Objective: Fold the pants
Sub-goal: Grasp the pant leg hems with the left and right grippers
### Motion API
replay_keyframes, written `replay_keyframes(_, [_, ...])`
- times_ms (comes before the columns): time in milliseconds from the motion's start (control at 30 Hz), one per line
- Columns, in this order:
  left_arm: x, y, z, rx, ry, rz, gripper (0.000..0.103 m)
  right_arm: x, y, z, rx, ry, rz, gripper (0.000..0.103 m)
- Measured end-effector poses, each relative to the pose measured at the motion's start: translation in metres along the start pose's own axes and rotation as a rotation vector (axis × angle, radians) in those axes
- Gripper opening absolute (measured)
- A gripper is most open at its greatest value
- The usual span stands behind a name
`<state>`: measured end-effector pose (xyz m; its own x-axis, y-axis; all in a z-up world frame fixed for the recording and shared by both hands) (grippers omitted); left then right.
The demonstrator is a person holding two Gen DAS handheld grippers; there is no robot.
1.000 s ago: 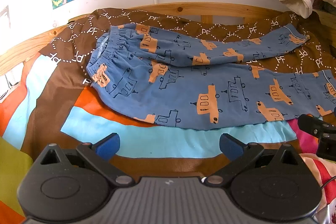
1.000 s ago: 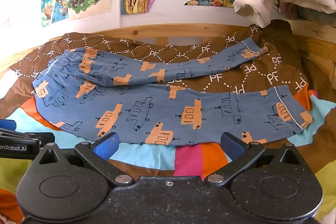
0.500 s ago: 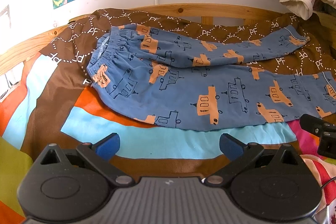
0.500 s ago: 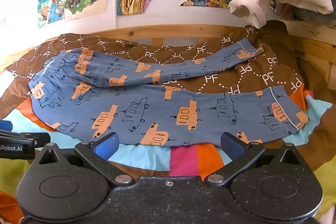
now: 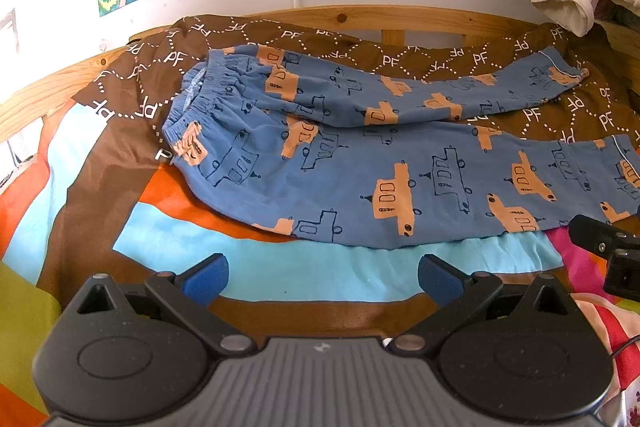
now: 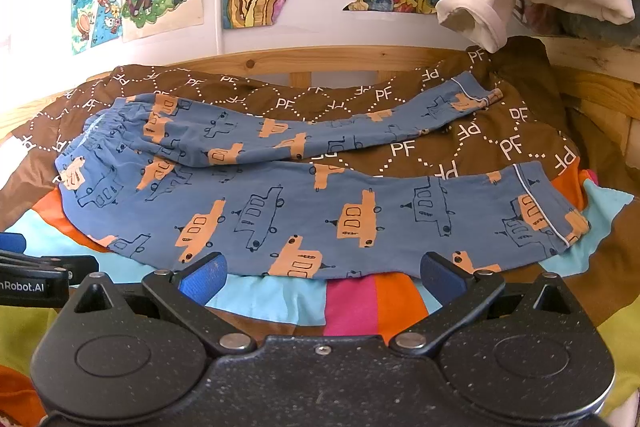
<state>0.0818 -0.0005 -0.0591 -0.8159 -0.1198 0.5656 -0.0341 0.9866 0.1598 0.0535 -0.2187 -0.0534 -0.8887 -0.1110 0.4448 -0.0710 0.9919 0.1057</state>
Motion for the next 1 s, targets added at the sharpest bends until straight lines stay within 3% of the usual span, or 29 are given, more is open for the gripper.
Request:
replay_keyframes(267, [-0.016,-0.004,0.010,0.091,0.108,0.089,0.103,-0.002,0.000,0.001,0.000,0.012,-0.003,0.102])
replay_keyframes(367, [-0.029,0.000,-0.006,0.153,0.145,0.131,0.103,-0.003,-0.005,-0.006,-0.021,0.027,-0.021,0.102])
replay_keyframes(467, [-0.044,0.005,-0.042,0.157,0.139,0.149,0.103,-0.006,-0.014,-0.023,-0.066,0.048,-0.113,0.102])
replay_keyframes(600, [-0.071,0.011,-0.116,-0.002,0.081,0.114,0.103,-0.026,-0.030,-0.060,-0.018,0.125,-0.288,0.102])
replay_keyframes(700, [-0.103,0.012,-0.171,-0.198,0.025,0.030,0.103,-0.061,-0.048,-0.099,0.054,0.162,-0.340,0.102])
replay_keyframes(800, [-0.141,0.013,-0.216,-0.314,-0.046,-0.033,0.103,-0.111,-0.064,-0.134,0.140,0.207,-0.386,0.102])
replay_keyframes(933, [-0.183,0.017,-0.248,-0.412,-0.129,-0.071,0.103,-0.188,-0.072,-0.179,0.377,0.181,-0.391,0.102])
replay_keyframes(1000, [-0.207,0.022,-0.254,-0.484,-0.124,-0.083,0.103,-0.232,-0.069,-0.197,0.448,0.182,-0.392,0.102])
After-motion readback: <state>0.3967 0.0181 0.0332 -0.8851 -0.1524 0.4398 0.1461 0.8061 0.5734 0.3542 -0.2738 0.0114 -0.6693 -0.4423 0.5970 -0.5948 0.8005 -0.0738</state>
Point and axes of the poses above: each gripper's, at about its wrist camera, not at the fingertips, and x roughly against the way its jaws point, y to its left, z to its underside, the point moved 10 cm from there along -x, roughly the way its jaws point, and after that the axes turned 8 degrees about -z, right-handed, at the moved point
